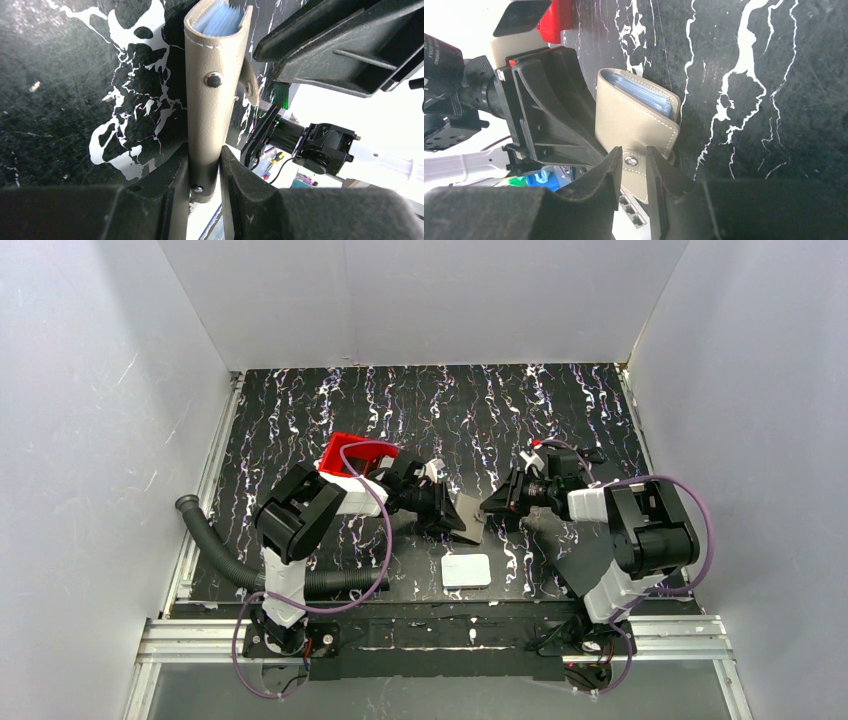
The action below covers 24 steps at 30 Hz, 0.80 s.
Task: Put the credit cards into the card holder
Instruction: Close the card holder at the center of the board.
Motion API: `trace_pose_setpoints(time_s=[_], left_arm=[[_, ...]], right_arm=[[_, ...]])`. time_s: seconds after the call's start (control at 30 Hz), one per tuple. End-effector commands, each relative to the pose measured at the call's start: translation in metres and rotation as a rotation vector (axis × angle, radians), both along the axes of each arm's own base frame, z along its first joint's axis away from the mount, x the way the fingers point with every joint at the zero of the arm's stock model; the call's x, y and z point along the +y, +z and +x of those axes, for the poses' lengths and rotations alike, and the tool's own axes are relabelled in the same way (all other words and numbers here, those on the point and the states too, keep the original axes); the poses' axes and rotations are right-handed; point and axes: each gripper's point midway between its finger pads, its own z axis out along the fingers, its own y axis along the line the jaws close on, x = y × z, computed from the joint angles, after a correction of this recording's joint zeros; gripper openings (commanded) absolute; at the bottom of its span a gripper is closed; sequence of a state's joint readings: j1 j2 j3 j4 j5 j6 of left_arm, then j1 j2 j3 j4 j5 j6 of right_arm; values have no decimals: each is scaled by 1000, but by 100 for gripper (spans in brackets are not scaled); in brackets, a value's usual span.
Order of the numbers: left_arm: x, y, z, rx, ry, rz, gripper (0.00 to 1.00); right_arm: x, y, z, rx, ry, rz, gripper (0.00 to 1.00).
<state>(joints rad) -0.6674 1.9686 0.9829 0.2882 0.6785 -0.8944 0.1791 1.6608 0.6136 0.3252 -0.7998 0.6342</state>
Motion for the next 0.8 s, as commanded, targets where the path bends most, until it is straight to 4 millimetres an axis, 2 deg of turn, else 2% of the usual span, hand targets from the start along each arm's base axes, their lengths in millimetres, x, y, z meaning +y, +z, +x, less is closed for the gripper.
trace_pose_setpoints(time_s=[0.0, 0.17, 0.4, 0.53, 0.63, 0.7, 0.77], left_arm=[[11, -21, 11, -10, 60, 92, 0], [11, -20, 11, -12, 59, 91, 0], [11, -19, 10, -13, 57, 88, 0], [11, -18, 10, -13, 56, 87, 0], [12, -20, 9, -5, 58, 89, 0], [12, -22, 8, -1, 59, 92, 0], [12, -22, 8, 2, 56, 90, 0]], right_arm=[[10, 11, 11, -57, 21, 49, 32], [21, 5, 4, -50, 57, 30, 30], [17, 3, 3, -78, 54, -7, 28], [14, 14, 14, -127, 7, -14, 28], [0, 31, 24, -143, -82, -25, 33], [-9, 38, 23, -140, -110, -22, 34], [-10, 38, 16, -118, -97, -3, 36]])
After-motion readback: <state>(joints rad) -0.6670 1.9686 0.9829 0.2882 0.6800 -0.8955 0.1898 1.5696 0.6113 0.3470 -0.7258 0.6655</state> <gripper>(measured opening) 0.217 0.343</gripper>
